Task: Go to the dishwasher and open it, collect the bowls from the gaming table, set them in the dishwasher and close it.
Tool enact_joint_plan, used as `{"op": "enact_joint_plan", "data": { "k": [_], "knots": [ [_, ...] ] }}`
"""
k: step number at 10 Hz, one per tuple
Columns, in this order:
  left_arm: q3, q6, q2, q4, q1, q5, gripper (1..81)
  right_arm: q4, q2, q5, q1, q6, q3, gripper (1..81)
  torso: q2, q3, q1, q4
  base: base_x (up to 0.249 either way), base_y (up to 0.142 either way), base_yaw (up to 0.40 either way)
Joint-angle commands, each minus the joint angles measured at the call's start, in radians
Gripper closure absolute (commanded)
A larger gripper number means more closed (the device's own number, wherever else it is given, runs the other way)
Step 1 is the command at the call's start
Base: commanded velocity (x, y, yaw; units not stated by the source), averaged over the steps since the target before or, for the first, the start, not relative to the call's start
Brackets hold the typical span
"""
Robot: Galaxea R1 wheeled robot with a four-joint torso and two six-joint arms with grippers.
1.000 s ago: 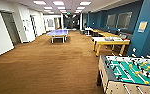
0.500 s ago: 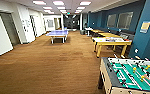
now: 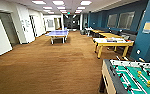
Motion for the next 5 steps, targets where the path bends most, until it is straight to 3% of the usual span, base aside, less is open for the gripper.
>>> {"op": "enact_joint_plan", "data": {
  "k": [1,5],
  "knots": [
    [0.005,-0.002,-0.007,-0.001,-0.039,0.051,1.0,-0.006,-0.006,-0.059,0.043,-0.005,0.008,1.0,0.0,0.0,0.0,0.0,0.183,0.0,0.0],
    [0.005,-0.002,-0.005,0.0,-0.039,0.051,1.0,-0.006,-0.006,-0.059,0.046,-0.006,0.008,1.0,0.0,0.0,0.0,0.0,0.189,0.0,0.0]
  ]
}}
